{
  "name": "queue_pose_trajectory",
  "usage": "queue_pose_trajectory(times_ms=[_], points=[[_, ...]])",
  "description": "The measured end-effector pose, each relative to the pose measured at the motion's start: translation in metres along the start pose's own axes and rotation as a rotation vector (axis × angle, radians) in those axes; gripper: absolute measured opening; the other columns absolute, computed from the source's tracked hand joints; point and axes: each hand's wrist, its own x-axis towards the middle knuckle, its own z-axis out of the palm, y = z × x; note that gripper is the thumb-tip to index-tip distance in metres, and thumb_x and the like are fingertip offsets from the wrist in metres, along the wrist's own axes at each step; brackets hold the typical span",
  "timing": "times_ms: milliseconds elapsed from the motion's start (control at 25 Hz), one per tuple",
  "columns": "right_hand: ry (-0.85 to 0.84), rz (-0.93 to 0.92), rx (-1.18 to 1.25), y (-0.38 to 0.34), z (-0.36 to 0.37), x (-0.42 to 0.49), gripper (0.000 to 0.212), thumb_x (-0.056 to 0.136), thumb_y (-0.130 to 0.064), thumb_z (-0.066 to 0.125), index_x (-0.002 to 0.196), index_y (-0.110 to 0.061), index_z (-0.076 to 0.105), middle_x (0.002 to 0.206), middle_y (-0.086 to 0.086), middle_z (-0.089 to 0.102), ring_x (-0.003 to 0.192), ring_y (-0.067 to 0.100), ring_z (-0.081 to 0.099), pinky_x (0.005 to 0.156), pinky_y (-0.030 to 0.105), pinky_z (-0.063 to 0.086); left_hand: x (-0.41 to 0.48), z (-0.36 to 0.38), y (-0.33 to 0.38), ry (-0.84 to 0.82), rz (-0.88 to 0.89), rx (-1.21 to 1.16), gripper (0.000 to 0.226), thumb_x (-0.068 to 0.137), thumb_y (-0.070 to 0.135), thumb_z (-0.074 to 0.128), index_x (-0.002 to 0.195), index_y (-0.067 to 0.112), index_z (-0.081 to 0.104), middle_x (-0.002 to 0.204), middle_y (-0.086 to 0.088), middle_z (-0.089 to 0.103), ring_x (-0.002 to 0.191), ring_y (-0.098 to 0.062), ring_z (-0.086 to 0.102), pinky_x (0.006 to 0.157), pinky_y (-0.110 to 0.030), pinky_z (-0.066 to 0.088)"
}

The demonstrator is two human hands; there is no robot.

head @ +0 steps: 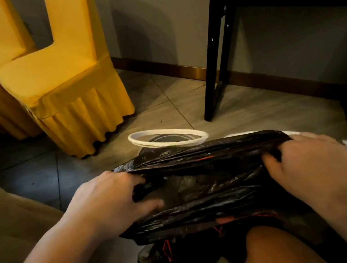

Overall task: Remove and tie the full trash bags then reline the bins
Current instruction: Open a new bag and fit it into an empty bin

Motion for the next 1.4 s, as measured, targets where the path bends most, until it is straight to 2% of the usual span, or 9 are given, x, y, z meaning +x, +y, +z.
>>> queue_pose_trajectory(times_ms=[200, 400, 640, 800, 920, 1000, 1120, 1240, 1400], points=[[-0.076, -0.095, 0.083, 0.001, 0.007, -0.008, 0.017, 0.068, -0.010, 0.072, 0.074, -0.026, 0.067, 0.074, -0.003, 0.050, 0.052, 0.019, 0.040, 0.053, 0.023, 0.028, 0.003, -0.001, -0.005, 0.091, 0.045, -0.026, 0.002, 0.095, 0.043, 0.063, 0.093, 0.043, 0.062, 0.087, 0.020, 0.060, 0.082, 0.000, 0.056, 0.070, -0.019, 0.047], [-0.377, -0.035, -0.003, 0.014, 0.014, -0.011, 0.028, 0.090, -0.031, 0.053, 0.111, -0.041, 0.069, 0.133, -0.009, 0.041, 0.085, 0.016, 0.060, 0.066, 0.031, 0.043, 0.008, 0.006, -0.003, -0.095, 0.089, -0.040, 0.027, 0.098, 0.031, 0.052, 0.111, 0.049, 0.067, 0.110, 0.022, 0.056, 0.102, 0.000, 0.056, 0.085, -0.014, 0.044], [-0.439, 0.001, 0.027, 0.013, 0.011, -0.010, 0.027, 0.091, -0.030, 0.049, 0.104, -0.035, 0.072, 0.112, -0.010, 0.046, 0.095, 0.020, 0.065, 0.073, 0.035, 0.051, 0.024, 0.008, 0.005, 0.048, -0.001, -0.035, 0.040, 0.091, 0.035, 0.067, 0.130, 0.041, 0.062, 0.124, 0.013, 0.061, 0.109, -0.006, 0.058, 0.088, -0.017, 0.049], [-0.414, -0.001, -0.034, 0.017, 0.018, -0.009, 0.016, 0.088, -0.033, 0.052, 0.095, -0.035, 0.066, 0.101, -0.012, 0.041, 0.082, 0.017, 0.063, 0.061, 0.032, 0.041, 0.032, 0.017, 0.011, -0.130, -0.090, 0.028, 0.060, 0.082, 0.031, 0.069, 0.137, 0.040, 0.049, 0.133, 0.004, 0.045, 0.098, -0.013, 0.059, 0.079, -0.022, 0.052], [-0.397, 0.002, 0.000, 0.014, 0.029, -0.009, 0.015, 0.088, -0.039, 0.053, 0.075, -0.032, 0.049, 0.088, -0.012, 0.047, 0.068, 0.015, 0.046, 0.058, 0.031, 0.035, 0.027, 0.022, 0.005, -0.238, -0.031, 0.063, 0.075, 0.079, 0.037, 0.068, 0.142, 0.058, 0.033, 0.129, 0.015, 0.041, 0.109, -0.014, 0.060, 0.086, -0.030, 0.058], [-0.332, 0.020, 0.007, 0.010, 0.034, -0.011, 0.037, 0.092, -0.049, 0.049, 0.063, -0.031, 0.036, 0.069, -0.012, 0.044, 0.057, 0.010, 0.039, 0.051, 0.028, 0.029, 0.024, 0.018, 0.001, -0.277, -0.018, 0.013, 0.065, 0.078, 0.041, 0.066, 0.133, 0.064, 0.041, 0.121, 0.025, 0.043, 0.110, -0.010, 0.058, 0.088, -0.031, 0.058], [-0.173, -0.005, -0.042, 0.006, 0.037, -0.010, 0.048, 0.088, -0.047, 0.063, 0.059, -0.031, 0.028, 0.054, -0.015, 0.023, 0.046, 0.010, 0.027, 0.047, 0.023, 0.020, 0.021, 0.015, 0.008, -0.097, -0.081, 0.100, 0.028, 0.079, 0.066, 0.061, 0.093, 0.042, 0.065, 0.092, 0.018, 0.063, 0.081, -0.004, 0.060, 0.063, -0.028, 0.053], [-0.179, -0.038, 0.034, 0.002, 0.039, -0.011, 0.036, 0.074, -0.016, 0.077, 0.062, -0.031, 0.046, 0.057, -0.012, 0.031, 0.044, 0.019, 0.042, 0.051, 0.023, 0.028, 0.016, 0.018, 0.007, 0.184, -0.078, 0.107, 0.038, 0.085, 0.061, 0.066, 0.068, 0.034, 0.046, 0.077, 0.017, 0.052, 0.070, -0.004, 0.053, 0.056, -0.027, 0.050], [-0.302, -0.121, -0.047, 0.002, 0.045, -0.013, 0.024, 0.071, -0.024, 0.069, 0.087, -0.041, 0.072, 0.087, -0.006, 0.052, 0.059, 0.020, 0.059, 0.050, 0.024, 0.022, 0.007, 0.023, -0.002, -0.021, 0.087, 0.006, 0.018, 0.091, 0.030, 0.063, 0.096, 0.047, 0.062, 0.106, 0.020, 0.040, 0.087, 0.001, 0.050, 0.072, -0.014, 0.046]])
